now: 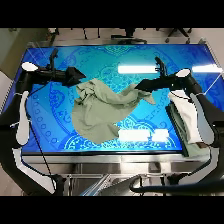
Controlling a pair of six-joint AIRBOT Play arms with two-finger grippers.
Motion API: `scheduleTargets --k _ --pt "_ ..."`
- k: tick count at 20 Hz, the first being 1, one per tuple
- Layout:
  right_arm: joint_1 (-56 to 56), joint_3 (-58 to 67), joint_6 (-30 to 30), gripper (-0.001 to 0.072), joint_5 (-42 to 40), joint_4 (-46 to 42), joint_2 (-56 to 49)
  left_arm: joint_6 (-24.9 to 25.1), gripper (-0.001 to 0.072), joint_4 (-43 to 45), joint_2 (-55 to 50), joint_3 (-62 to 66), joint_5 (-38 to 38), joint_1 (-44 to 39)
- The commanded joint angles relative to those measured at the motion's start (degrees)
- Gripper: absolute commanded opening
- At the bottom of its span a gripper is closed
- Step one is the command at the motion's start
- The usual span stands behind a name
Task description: Fold the shirts.
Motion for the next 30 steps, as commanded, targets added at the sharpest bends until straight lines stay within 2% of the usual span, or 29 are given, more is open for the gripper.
scheduleTargets --k 1,2,4,7,12,15,17,19,21,25,27,30 --pt "-3.15 1.49 -1.31 0.0562 -0.17 0.11 2.16 -7.23 0.0614 0.31 0.26 6.19 -10.86 6.75" --pt "-4.96 1.46 -1.27 0.0618 0.42 -1.07 3.96 -9.81 0.0614 0.81 1.90 7.61 -14.73 8.85" --pt "-8.57 1.46 0.83 0.0617 3.02 -3.56 6.45 -12.48 0.0614 5.81 6.43 7.19 -20.96 11.98" --pt "-12.22 1.09 1.99 0.0616 8.90 -6.54 7.15 -13.16 0.0615 22.60 17.31 -2.97 -23.71 13.46" --pt "-13.05 -3.37 1.40 0.0609 10.16 -9.42 6.97 -13.46 0.0615 26.12 33.62 -35.32 -15.56 13.05" --pt "-13.07 -4.59 1.27 0.0609 10.16 -9.62 5.53 -11.98 0.0615 25.16 39.56 -54.71 -4.79 9.94" --pt "-12.98 -4.57 1.27 0.0609 10.14 -9.55 4.55 -10.23 0.0615 20.79 41.86 -64.24 4.57 7.37" --pt "-12.98 -4.57 1.29 0.0609 10.14 -9.57 3.78 -7.02 0.0615 13.35 41.62 -70.05 12.26 4.76" --pt "-12.98 -4.57 1.27 0.0609 10.34 -9.60 3.43 -3.85 0.0615 7.89 39.01 -72.48 16.72 2.05" --pt "-13.00 -4.57 1.29 0.0609 10.95 -9.55 3.43 -1.05 0.0614 6.69 29.86 -69.75 21.55 -2.62" --pt "-13.00 -4.57 1.29 0.0609 12.52 -9.55 3.41 -1.05 0.0614 6.75 25.55 -65.94 21.18 -2.29" --pt "-13.07 -4.57 1.31 0.0609 14.34 -9.57 3.43 -0.61 0.0614 6.71 20.92 -59.32 10.64 0.02"
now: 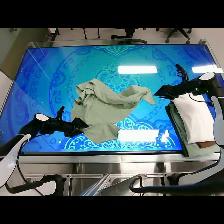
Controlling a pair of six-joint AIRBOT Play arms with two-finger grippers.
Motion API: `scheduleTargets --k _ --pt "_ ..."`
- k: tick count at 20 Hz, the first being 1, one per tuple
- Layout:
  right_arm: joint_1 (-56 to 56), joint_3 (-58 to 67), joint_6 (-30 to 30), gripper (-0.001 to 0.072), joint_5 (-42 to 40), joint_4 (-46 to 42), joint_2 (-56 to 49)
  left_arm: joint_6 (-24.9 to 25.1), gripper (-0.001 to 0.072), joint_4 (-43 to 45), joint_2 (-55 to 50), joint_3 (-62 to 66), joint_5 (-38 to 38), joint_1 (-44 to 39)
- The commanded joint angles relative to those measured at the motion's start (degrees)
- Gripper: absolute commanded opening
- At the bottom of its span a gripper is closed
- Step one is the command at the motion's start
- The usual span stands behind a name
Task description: Fold the shirts.
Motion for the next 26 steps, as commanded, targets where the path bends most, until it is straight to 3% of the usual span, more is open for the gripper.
scheduleTargets --k 1,3,6,12,18,19,21,22,26 --pt "-0.09 -0.02 0.04 0.0609 1.68 -0.02 -0.02 1.60 0.0614 0.13 -4.92 6.47 -9.29 1.79" --pt "-0.07 -0.02 0.04 0.0609 1.33 0.02 -0.02 1.60 0.0614 0.20 -4.09 8.90 -15.23 3.76" --pt "-0.07 -0.02 0.02 0.0609 1.27 0.00 -0.02 1.22 0.0614 2.21 1.68 6.49 -16.22 8.07" --pt "-0.07 -0.02 0.02 0.0609 0.24 0.07 -0.07 -0.59 0.0614 3.76 10.95 -7.48 -3.15 13.86" --pt "-0.07 -0.02 0.04 0.0609 0.17 0.22 -0.07 1.95 0.0592 -3.17 0.90 -3.98 6.75 3.43" --pt "-0.07 -0.02 0.07 0.0609 0.20 0.20 -0.07 2.23 0.0507 -3.80 -0.98 -1.51 7.30 1.84" --pt "-0.11 -0.02 0.04 0.0609 0.17 -0.55 -0.07 2.27 0.0142 -2.82 -4.22 4.02 5.75 0.13" --pt "-0.11 -0.02 0.04 0.0609 0.13 -1.62 -0.07 2.86 0.0018 -2.86 -5.20 6.43 3.78 0.04" --pt "-0.11 -0.07 0.74 0.0609 -1.18 -6.21 -0.13 -0.50 0.0017 9.07 -3.08 13.31 -5.49 4.22"
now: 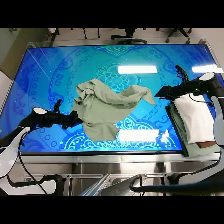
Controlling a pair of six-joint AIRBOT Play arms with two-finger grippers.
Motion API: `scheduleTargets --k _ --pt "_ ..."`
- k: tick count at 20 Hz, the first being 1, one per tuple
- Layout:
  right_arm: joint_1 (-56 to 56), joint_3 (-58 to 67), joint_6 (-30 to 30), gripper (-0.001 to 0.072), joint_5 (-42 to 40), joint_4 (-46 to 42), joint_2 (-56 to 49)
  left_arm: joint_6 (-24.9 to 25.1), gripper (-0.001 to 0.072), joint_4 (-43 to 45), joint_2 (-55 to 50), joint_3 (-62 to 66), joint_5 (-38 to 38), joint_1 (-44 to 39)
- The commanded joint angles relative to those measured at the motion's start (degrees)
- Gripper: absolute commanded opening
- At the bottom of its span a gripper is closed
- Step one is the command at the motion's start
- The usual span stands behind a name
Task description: Fold the shirts.
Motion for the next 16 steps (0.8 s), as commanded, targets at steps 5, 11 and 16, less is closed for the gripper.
scheduleTargets --k 5,11,16 --pt "0.52 -2.97 0.61 0.0609 -4.17 -2.69 -1.44 -4.68 0.0017 15.58 8.81 5.66 -8.92 13.79" --pt "6.45 -9.20 2.05 0.0607 -4.59 -1.73 -5.20 -0.59 0.0018 14.78 9.92 5.66 -9.86 18.01" --pt "13.42 -11.72 4.20 0.0603 -7.21 -1.40 -5.46 0.31 0.0018 14.91 9.94 5.66 -9.29 18.01"
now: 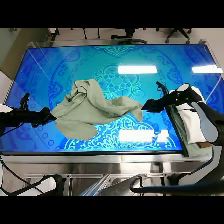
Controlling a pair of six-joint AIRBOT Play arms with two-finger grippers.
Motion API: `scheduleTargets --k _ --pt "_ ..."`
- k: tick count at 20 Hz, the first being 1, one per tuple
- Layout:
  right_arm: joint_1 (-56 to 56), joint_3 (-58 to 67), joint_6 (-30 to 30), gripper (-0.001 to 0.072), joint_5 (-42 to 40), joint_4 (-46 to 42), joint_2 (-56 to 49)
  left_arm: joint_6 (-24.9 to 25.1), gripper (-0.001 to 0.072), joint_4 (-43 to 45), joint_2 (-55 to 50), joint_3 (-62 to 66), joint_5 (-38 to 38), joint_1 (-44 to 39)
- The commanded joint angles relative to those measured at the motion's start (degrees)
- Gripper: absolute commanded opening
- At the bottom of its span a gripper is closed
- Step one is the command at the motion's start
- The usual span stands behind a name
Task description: Fold the shirts.
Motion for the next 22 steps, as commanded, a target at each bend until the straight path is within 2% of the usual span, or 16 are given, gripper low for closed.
scheduleTargets --k 1,2,4,5,7,9,10,11,14,18,22 --pt "3.93 -1.49 1.73 0.0527 -2.71 -0.81 -0.50 0.83 0.0018 0.28 0.13 0.04 -0.02 0.31" --pt "4.39 -1.49 1.73 0.0463 -2.64 -0.33 -0.50 0.83 0.0017 0.28 0.13 0.04 -0.37 0.31" --pt "4.70 -1.49 1.90 0.0457 -0.92 0.57 -0.46 0.85 0.0018 0.22 0.13 0.04 -1.01 0.31" --pt "4.79 -1.49 1.86 0.0364 0.68 1.49 -0.46 0.83 0.0018 0.22 0.13 0.04 -1.20 0.31" --pt "5.16 -1.53 1.86 0.0326 2.97 2.80 -0.46 0.83 0.0018 0.17 0.13 0.04 -1.31 0.31" --pt "6.05 -1.53 1.62 0.0127 4.00 3.93 -0.46 0.81 0.0018 0.07 0.13 0.04 -1.55 0.31" --pt "6.69 -1.53 1.14 0.0056 4.00 4.98 -0.42 0.83 0.0017 -0.26 0.13 0.04 -1.86 0.31" --pt "7.13 -1.51 0.28 0.0016 4.26 7.30 -0.09 1.33 0.0017 -2.08 0.15 0.07 -2.56 0.33" --pt "6.25 0.00 -0.96 0.0015 6.25 12.92 5.42 4.55 0.0017 -10.45 2.29 2.89 -5.84 0.44" --pt "-1.46 8.96 -0.87 0.0016 7.02 17.29 22.10 4.87 0.0017 -20.70 10.56 15.96 -11.54 2.71" --pt "-14.19 21.57 -0.26 0.0015 1.33 18.03 37.68 4.81 0.0016 -33.75 18.82 31.06 -11.50 9.42"
